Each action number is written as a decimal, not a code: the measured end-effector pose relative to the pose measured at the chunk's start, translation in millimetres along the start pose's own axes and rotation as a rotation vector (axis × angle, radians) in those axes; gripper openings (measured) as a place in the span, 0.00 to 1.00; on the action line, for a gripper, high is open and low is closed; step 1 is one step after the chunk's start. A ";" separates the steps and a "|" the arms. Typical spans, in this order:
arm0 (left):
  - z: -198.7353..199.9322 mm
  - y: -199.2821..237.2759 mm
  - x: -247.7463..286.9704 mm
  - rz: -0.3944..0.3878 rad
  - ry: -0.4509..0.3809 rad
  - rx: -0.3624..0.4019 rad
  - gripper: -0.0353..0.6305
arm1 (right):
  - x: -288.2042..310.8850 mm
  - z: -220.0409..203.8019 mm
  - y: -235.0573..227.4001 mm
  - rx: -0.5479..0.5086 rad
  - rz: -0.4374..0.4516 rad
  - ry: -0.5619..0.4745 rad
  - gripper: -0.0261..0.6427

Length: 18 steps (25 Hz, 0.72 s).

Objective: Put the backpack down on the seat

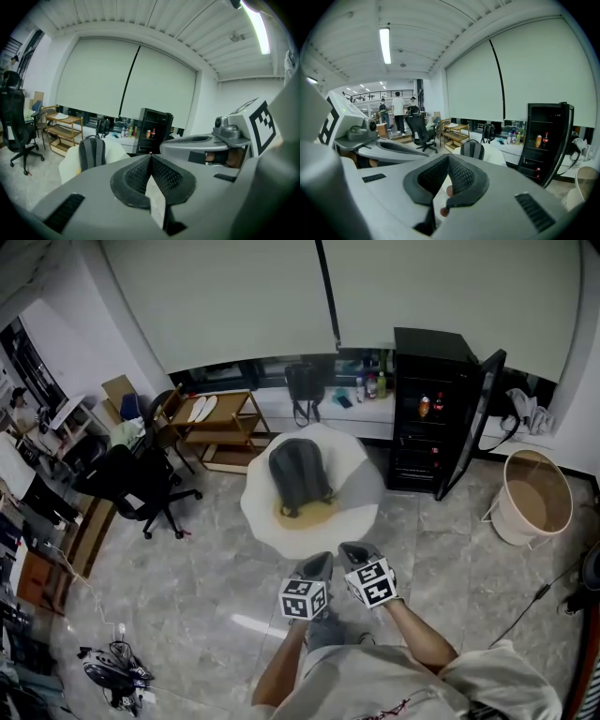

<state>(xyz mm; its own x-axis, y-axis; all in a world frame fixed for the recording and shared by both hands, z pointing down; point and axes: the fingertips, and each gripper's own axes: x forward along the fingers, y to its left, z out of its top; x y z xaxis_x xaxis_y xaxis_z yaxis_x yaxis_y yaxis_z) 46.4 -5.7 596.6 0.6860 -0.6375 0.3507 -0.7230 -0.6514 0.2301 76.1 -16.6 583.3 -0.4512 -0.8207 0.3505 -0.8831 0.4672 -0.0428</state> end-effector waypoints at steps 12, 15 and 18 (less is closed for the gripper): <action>-9.1 -7.3 -17.0 -0.005 0.011 -0.009 0.10 | -13.9 -17.4 3.8 0.030 -0.017 0.028 0.08; -11.1 2.3 -33.4 0.002 0.009 -0.012 0.10 | -11.6 -15.0 17.3 0.025 -0.022 0.030 0.08; -15.0 10.6 -51.5 0.007 0.008 -0.015 0.10 | -11.4 -16.5 34.0 0.024 -0.025 0.037 0.08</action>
<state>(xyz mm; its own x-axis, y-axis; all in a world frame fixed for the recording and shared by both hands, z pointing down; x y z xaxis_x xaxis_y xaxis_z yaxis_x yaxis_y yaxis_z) 2.1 26.4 594.6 0.6804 -0.6388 0.3592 -0.7289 -0.6405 0.2416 53.3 14.0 593.3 -0.4242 -0.8192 0.3859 -0.8971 0.4383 -0.0557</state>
